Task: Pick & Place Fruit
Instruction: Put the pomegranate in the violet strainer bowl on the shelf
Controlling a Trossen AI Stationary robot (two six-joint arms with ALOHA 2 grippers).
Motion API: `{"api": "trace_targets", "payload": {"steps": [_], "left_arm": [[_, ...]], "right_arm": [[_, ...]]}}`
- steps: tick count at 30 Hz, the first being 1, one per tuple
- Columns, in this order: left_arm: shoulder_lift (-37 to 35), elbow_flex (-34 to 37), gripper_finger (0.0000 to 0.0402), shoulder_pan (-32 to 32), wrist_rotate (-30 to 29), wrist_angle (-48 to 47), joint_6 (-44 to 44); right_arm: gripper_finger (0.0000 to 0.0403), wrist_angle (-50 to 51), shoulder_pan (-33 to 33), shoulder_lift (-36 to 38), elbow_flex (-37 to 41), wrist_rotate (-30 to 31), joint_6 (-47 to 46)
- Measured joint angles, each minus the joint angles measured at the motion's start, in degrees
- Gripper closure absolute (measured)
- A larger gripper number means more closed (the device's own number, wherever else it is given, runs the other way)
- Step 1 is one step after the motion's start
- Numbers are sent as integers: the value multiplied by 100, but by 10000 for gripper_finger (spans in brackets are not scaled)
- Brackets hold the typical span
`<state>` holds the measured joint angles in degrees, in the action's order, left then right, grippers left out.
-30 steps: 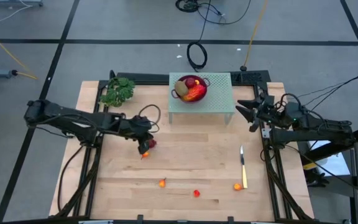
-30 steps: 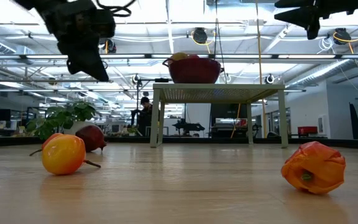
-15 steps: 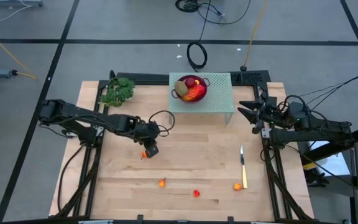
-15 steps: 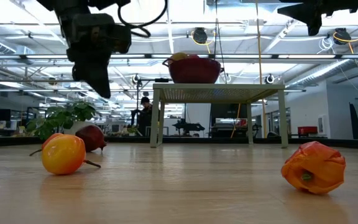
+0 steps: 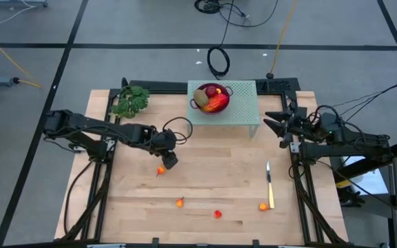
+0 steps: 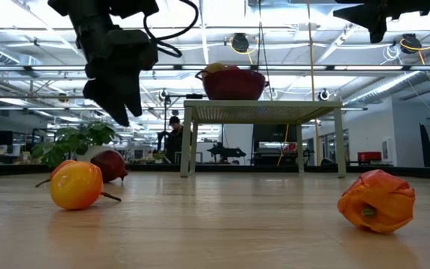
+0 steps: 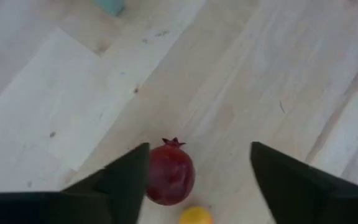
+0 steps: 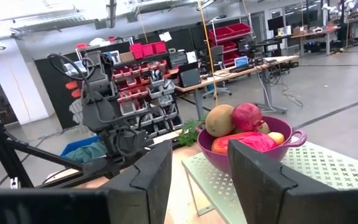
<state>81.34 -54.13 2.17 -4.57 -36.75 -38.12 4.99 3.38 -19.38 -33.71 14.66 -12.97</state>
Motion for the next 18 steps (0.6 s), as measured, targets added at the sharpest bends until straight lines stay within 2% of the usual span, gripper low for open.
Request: {"api": "trace_targets", "payload": {"steps": [4,8,13,18], "left_arm": [[0,0,55,8,49,-15,391],[0,0,25,70,-10,-136,1081],[2,2,21,172,-221,-425,2134],[110,4,34,170,-238,-395,2789]], "right_arm": [[252,0,0,0,0,0,-106],[252,0,0,0,0,0,-112],[252,0,0,0,0,0,-112],[252,0,0,0,0,0,-112]]}}
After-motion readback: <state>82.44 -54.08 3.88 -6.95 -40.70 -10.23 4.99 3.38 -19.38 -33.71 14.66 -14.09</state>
